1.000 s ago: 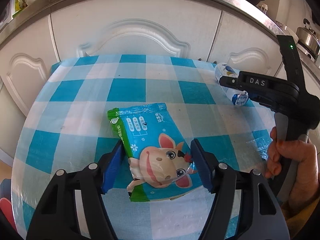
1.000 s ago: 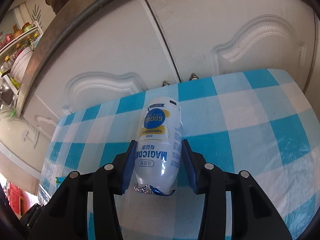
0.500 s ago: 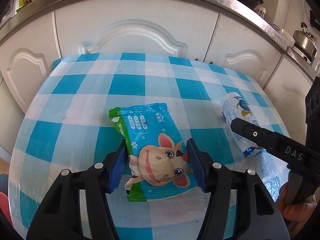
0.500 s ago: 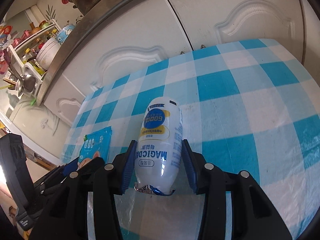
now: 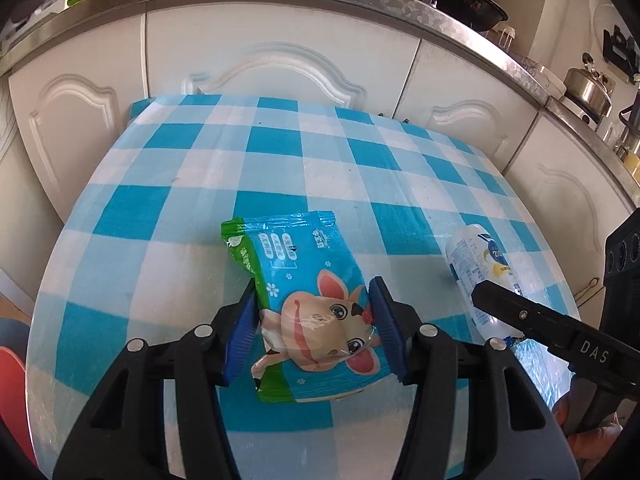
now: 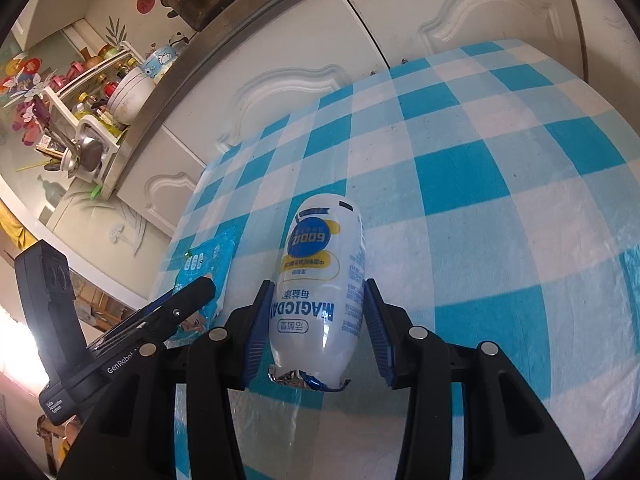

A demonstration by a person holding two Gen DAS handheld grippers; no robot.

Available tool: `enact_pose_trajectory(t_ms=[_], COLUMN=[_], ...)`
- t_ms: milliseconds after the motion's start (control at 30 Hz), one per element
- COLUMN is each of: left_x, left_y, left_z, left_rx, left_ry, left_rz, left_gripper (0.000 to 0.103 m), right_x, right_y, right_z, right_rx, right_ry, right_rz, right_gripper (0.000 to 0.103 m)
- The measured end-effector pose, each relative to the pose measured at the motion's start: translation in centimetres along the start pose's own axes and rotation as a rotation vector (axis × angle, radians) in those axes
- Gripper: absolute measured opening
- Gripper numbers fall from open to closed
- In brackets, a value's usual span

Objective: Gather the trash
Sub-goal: 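Carry wrapper and bottle to the red bucket and open both grippers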

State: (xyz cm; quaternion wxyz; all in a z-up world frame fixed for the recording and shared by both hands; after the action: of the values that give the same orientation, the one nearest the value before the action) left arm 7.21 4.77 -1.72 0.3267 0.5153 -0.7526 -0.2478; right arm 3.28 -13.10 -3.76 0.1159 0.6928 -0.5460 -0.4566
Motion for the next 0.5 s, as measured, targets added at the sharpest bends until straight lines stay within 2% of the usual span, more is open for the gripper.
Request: enact_pose_trajectory(t_ms=[500], left_x=[-5.6], left_y=[9.8], left_z=[6.5], left_rx=[0.037], left_ry=[0.070], left_rz=[-0.026], left_gripper=[0.056], right_x=[-5.5], right_y=[1.5], right_z=[6.1], right_rx=[-0.071], right_ry=[0.094], right_rz=[-0.035], right_gripper=[0.046])
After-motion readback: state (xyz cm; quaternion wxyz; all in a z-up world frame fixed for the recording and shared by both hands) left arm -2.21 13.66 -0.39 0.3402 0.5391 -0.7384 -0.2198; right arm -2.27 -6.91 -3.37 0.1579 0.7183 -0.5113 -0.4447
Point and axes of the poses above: each gripper's, at about its wrist camera, not at the fingertips, and y roughly against the way its jaws point, x to its right, z to its underside, the point moved 5 cm from there along -y, roughly the way its jaws point, and after that the axes turned 3 degrees about z, right-handed, at the moved point
